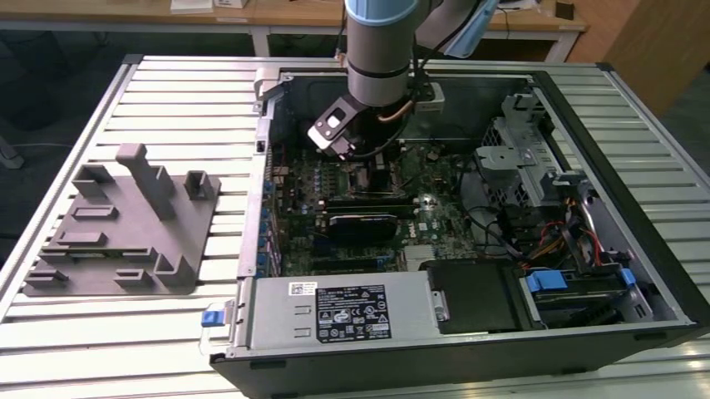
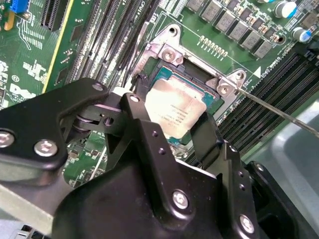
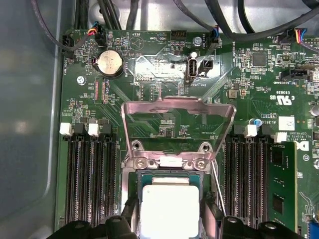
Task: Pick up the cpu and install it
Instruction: 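Place the cpu into insertion slot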
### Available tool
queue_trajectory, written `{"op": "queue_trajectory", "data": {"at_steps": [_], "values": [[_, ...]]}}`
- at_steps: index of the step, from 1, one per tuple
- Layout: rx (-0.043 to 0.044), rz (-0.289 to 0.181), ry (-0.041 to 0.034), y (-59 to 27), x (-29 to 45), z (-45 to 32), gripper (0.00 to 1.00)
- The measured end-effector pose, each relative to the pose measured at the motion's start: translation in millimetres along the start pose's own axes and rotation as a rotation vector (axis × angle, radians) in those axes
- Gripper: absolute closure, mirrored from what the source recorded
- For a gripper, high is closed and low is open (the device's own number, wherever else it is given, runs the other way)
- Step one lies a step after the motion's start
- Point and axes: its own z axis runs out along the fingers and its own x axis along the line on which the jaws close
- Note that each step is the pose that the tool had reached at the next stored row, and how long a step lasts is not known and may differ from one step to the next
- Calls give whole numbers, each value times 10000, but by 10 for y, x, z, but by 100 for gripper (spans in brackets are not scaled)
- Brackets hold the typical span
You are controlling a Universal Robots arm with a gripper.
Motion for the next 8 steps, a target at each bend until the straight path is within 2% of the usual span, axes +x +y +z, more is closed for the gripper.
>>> {"op": "queue_trajectory", "data": {"at_steps": [8], "values": [[1, 1, -1, 3, 0, -64, 39]]}}
